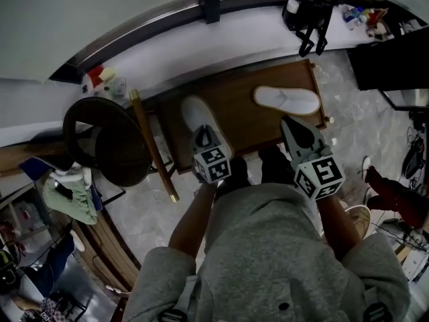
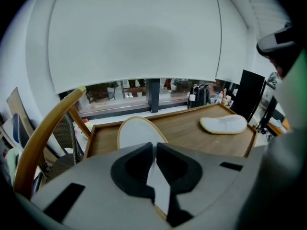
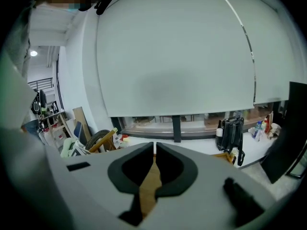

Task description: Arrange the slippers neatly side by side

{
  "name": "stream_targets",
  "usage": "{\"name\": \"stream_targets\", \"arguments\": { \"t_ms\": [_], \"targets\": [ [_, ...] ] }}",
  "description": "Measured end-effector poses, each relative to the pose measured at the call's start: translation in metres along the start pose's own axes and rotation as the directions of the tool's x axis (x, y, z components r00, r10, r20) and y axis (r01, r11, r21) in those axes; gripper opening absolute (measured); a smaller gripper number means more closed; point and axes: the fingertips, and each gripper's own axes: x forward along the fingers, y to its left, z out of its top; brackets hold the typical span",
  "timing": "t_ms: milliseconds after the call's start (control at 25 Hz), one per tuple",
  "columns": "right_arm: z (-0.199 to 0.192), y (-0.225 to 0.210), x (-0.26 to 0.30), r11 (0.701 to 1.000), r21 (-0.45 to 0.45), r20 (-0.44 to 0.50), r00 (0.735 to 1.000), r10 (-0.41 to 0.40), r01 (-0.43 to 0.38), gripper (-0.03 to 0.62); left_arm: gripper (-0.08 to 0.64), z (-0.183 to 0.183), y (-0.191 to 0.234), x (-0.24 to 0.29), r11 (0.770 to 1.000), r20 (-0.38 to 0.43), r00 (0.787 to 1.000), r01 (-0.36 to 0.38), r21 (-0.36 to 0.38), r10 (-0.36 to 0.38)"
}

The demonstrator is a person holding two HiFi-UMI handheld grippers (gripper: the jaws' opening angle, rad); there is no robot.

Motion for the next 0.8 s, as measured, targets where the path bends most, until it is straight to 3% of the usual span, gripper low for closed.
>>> {"name": "stream_targets", "arguments": {
  "t_ms": [240,800],
  "targets": [
    [-0.003,-0.014,-0.007,1.000,0.025,0.009,1.000,-0.014,0.014,0.034,0.037,0.003,-0.023,0.006,0.996,-0.023,0.998,0.057,0.074,-0.056],
    [-0.010,-0.063,-0.024,0.996,0.079,0.011,0.999,-0.037,0.035,0.034,0.037,0.006,-0.064,0.021,0.981,-0.080,0.994,0.091,0.168,-0.079]
  ]
}}
